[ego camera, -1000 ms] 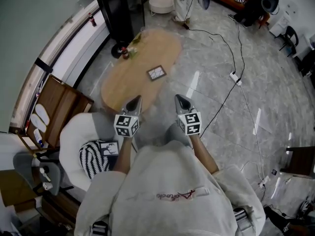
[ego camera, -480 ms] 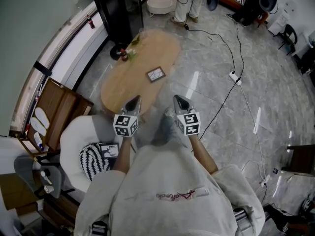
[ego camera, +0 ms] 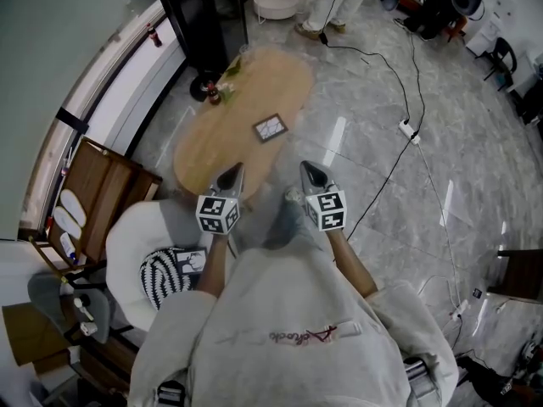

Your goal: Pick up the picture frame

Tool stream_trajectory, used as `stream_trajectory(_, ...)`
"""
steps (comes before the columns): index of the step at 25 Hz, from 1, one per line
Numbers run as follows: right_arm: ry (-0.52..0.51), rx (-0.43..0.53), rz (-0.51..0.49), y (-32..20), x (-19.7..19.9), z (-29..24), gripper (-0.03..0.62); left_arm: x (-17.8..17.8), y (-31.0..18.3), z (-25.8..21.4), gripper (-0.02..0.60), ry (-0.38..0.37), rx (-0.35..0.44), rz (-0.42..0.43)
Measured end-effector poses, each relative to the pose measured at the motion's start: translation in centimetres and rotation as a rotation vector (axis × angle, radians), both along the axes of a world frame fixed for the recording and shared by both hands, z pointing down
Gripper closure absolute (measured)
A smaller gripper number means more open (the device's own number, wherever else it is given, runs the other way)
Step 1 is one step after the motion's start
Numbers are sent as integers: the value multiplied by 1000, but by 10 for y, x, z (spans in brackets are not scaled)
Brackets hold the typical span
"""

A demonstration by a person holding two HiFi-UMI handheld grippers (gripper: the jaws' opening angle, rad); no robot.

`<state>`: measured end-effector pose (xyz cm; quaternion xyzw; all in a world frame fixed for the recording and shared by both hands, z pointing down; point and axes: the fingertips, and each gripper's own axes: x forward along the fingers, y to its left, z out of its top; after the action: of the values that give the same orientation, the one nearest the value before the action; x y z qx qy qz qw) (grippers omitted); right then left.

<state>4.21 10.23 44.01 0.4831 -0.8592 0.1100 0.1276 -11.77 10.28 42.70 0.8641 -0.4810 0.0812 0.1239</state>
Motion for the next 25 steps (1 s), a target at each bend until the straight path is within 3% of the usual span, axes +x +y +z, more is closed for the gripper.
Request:
stream_trajectory(12,16,-4,-10,-88,7,-2,591,7,-90,-6,581,1,7,4)
stream_trajectory(25,5,-45,-68,-194,6,6,591,4,-186,-4,581,-12,-28,-61)
